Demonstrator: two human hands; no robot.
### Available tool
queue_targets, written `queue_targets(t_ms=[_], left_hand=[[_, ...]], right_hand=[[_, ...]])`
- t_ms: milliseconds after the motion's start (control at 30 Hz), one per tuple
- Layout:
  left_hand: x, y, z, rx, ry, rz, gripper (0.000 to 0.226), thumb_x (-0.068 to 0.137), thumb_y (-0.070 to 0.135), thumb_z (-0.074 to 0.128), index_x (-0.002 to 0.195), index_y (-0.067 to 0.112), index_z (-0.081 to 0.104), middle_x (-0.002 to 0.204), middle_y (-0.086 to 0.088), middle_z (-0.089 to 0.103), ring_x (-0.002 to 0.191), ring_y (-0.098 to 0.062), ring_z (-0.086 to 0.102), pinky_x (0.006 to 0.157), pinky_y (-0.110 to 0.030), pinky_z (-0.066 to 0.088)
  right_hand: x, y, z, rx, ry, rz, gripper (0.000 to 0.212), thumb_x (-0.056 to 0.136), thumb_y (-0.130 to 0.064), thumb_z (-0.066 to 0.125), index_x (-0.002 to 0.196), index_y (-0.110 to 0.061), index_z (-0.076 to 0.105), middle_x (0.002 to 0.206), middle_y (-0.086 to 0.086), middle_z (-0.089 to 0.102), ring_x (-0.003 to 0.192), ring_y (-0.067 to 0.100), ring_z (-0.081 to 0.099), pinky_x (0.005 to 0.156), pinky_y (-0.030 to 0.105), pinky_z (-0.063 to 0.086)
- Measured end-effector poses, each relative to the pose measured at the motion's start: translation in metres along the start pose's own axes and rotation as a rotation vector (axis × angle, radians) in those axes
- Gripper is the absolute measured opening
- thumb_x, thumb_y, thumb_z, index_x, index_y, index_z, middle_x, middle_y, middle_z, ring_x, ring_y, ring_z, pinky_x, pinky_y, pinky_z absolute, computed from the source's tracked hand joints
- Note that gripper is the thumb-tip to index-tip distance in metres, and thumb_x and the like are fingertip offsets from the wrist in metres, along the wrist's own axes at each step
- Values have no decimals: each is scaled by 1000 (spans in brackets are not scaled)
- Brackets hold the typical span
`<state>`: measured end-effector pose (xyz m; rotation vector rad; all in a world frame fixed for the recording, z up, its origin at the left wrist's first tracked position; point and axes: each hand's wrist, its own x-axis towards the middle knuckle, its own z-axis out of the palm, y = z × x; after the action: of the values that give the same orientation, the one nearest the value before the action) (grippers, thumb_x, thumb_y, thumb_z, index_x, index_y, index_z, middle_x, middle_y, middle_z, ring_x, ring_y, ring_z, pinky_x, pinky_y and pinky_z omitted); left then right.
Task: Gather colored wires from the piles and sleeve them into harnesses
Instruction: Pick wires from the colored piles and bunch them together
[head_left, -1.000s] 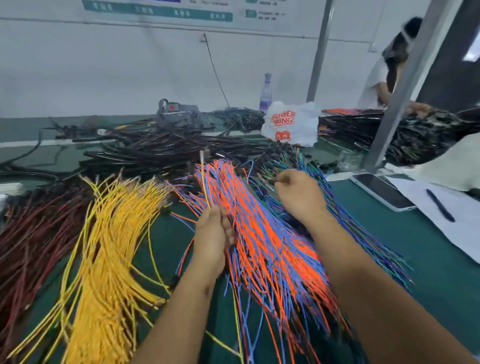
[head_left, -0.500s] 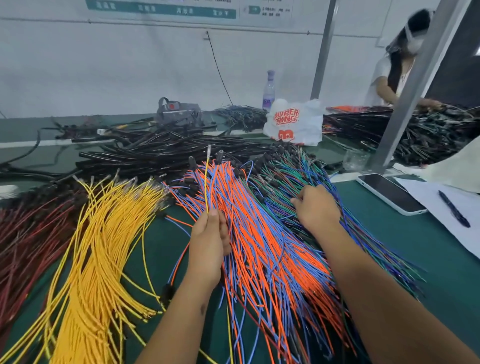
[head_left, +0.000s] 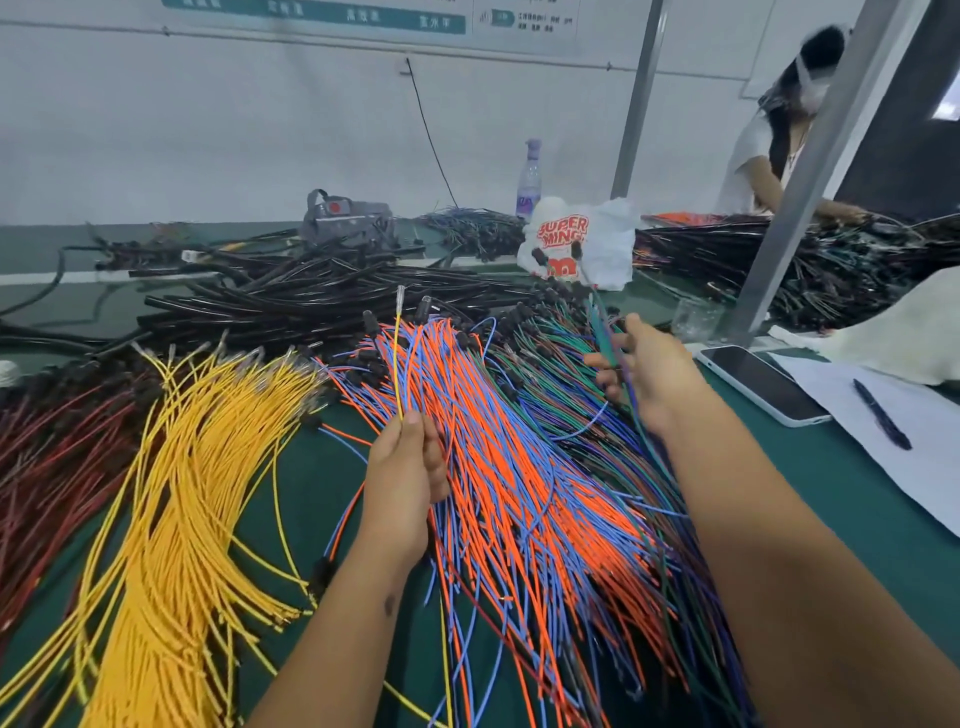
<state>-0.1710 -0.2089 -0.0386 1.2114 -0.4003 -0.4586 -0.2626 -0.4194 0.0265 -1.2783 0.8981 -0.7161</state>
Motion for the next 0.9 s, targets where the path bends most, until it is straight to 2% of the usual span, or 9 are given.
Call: queue_targets(t_ms=[67,133,233,300,400,533,633,767,900], left_hand=[[0,1,0,-3,1,-8,35,106,24,28,74,15,37,49,9,27,41,-6,18,39,-18,18],[-1,2,1,5,7,-19,35,106,25,28,74,15,38,49,9,27,40,-6,19,40,-18,18],[-1,2,0,16,8,-31,35,106,25,28,73,15,38,47,10,28,40,-6,19,39,-17,19],[0,3,1,21,2,-45,36,106,24,28,73,14,37,47,10,27,39,-6,18,39,-16,19],[4,6,1,-2,0,-97,35,106,22,28,73,15,38,45,9,25,36,-5,16,38,-15,16],[3,17,-5,9,70,-66,36,106,20,27,73,14,41,42,9,27,32,-5,18,36,-12,18],[4,43,-21,-59,108,-14,35,106,21,27,75,16,42,45,5,25,30,-4,18,34,-10,17],[8,105,-57,-164,-18,-143,34,105,25,27,75,20,43,40,10,21,31,-1,13,32,-8,12],[5,147,-95,-229,-231,-292,33,101,28,32,75,20,50,47,10,11,47,-4,2,31,-12,9]], right_hand=[[-1,-1,-6,169,-199,205,52,104,-46,28,121,-2,51,95,14,70,65,20,61,54,26,45],[-4,4,-11,189,-276,272,41,104,-39,33,115,-5,52,98,13,72,75,21,68,60,29,52],[-13,9,-12,193,-315,298,14,102,-16,43,100,-6,53,79,11,74,63,17,71,54,24,57],[-21,7,-11,128,-348,296,13,100,-11,46,101,-4,57,68,5,72,56,12,69,50,21,55],[-35,-6,-7,26,-372,223,18,100,-12,46,95,-6,61,63,-1,70,52,8,65,51,20,56],[-57,-36,8,286,-404,131,17,102,-12,39,93,-8,53,60,0,65,38,5,46,35,13,37],[-76,-60,29,416,-494,89,19,103,-15,36,92,-12,52,61,-3,62,35,3,38,33,13,29],[-112,-70,76,438,-628,63,22,102,-15,39,91,-12,57,66,-2,68,42,6,52,38,16,39],[-137,-59,129,497,-839,176,31,102,-15,38,85,-7,64,69,3,68,45,9,55,41,17,45]])
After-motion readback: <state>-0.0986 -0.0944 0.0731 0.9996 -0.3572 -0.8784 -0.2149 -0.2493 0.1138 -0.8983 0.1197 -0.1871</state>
